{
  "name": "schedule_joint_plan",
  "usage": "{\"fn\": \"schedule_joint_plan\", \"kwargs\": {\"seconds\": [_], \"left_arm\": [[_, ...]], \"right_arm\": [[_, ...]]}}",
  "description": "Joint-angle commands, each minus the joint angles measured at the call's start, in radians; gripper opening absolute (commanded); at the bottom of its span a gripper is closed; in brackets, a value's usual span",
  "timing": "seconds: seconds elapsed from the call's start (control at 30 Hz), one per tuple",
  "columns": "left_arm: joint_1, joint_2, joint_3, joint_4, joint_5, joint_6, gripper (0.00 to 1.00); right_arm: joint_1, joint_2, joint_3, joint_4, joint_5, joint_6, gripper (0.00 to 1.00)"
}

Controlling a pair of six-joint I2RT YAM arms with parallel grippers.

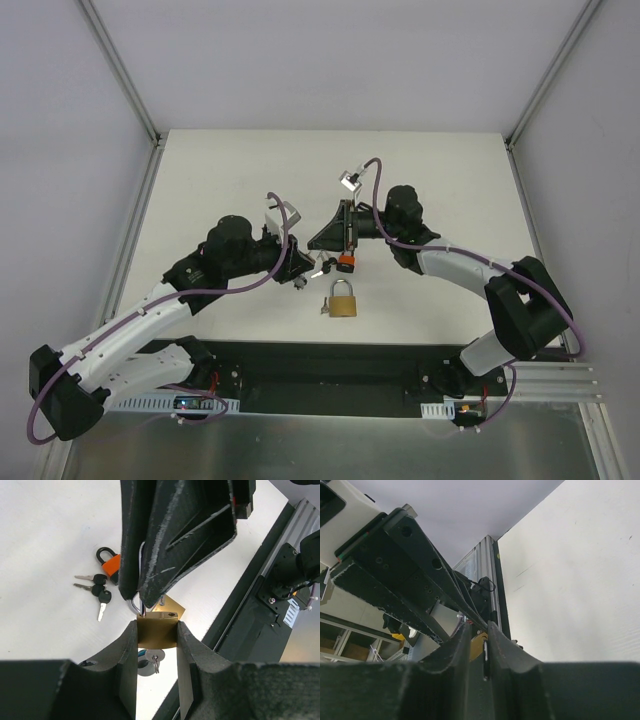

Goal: Lock with the key
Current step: Lock the lock.

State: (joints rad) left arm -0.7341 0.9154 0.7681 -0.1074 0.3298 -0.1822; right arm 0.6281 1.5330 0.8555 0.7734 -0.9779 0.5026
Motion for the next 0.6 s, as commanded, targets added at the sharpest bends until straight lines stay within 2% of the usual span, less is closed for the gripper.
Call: {"fn": "schedule_joint_plan", "kwargs": {"seconds": [0.0, 0.07, 0.17, 0.27, 0.37, 0.4, 0.43, 0.47, 0.53, 0.57], "left_arm": [[-0.010, -0.021, 0.011, 0.075, -0.012, -0.005, 0.00], [-0.010, -0.021, 0.011, 0.075, -0.012, -0.005, 0.00], [-0.010, -0.020, 0.008, 0.083, -0.006, -0.007, 0.00], [-0.010, -0.018, 0.005, 0.084, -0.006, -0.007, 0.00], [-0.010, -0.016, 0.002, 0.087, -0.012, -0.005, 0.24], [-0.010, -0.013, 0.003, 0.087, -0.015, -0.005, 0.53], [-0.010, -0.013, 0.003, 0.089, -0.026, -0.016, 0.64], [-0.010, -0.009, 0.003, 0.092, -0.043, -0.026, 0.72], [-0.010, -0.006, -0.003, 0.107, -0.098, -0.062, 0.81], [-0.007, 0.000, -0.016, 0.138, -0.104, -0.072, 0.82]], "right_arm": [[0.001, -0.007, -0.004, 0.072, -0.024, 0.007, 0.17], [0.001, -0.007, -0.003, 0.069, -0.010, 0.007, 0.07], [0.001, -0.013, -0.004, 0.061, 0.005, 0.004, 0.01], [0.001, -0.020, 0.002, 0.047, 0.016, 0.001, 0.01], [-0.001, -0.033, 0.007, 0.021, 0.022, -0.018, 0.01], [-0.001, -0.039, 0.008, 0.000, 0.027, -0.027, 0.01], [-0.002, -0.048, 0.010, -0.012, 0.030, -0.035, 0.01], [-0.002, -0.054, 0.013, -0.023, 0.038, -0.047, 0.01], [-0.004, -0.066, 0.016, -0.048, 0.042, -0.053, 0.00], [-0.007, -0.071, 0.013, -0.054, 0.047, -0.061, 0.01]]}}
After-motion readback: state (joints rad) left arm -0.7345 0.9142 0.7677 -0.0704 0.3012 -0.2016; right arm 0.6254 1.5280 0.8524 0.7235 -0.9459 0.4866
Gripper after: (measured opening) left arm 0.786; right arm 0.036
